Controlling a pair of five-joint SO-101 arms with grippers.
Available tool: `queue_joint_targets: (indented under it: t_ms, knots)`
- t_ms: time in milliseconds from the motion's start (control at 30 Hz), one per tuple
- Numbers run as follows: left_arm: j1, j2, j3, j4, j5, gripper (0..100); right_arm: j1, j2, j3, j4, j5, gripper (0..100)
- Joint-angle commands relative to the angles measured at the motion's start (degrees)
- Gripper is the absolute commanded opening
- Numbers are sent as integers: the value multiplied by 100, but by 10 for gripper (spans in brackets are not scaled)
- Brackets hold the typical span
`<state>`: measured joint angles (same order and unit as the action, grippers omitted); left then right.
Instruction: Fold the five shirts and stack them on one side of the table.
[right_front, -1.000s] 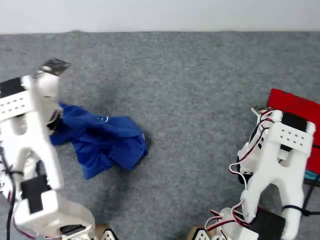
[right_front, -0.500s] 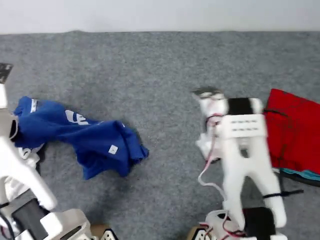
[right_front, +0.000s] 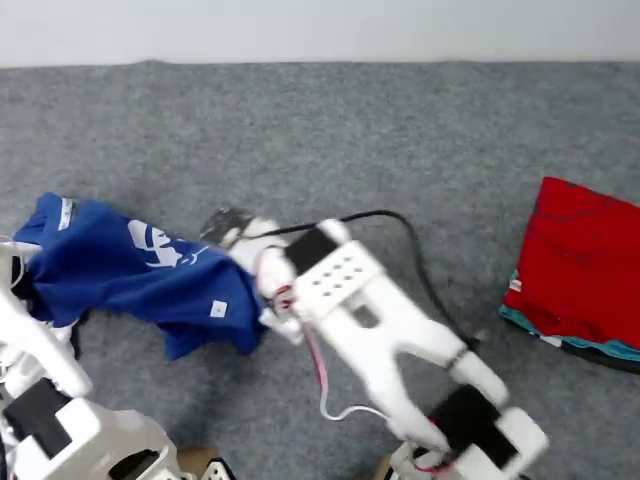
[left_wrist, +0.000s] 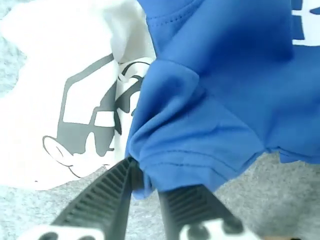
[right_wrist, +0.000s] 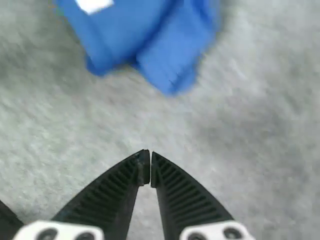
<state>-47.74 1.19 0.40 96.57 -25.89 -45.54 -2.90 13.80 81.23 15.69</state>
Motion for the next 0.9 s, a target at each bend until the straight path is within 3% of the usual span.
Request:
queue_joint_targets:
  t_ms: [0,167,367,867]
  knots:
    - [-26,-18,-48,-105,105,5,-400,488,-765,-40,-571,18]
    - [-26,-26,-48,-105,105,5,-734,1209,-1512,-31,-1055,41]
    - [-26,-26,-48,-70,114,5,-980,1692,-2004,101,-1776,204]
    - [18,18,-48,-105,422,5,-980,3178,-2963,-92,-1785,161]
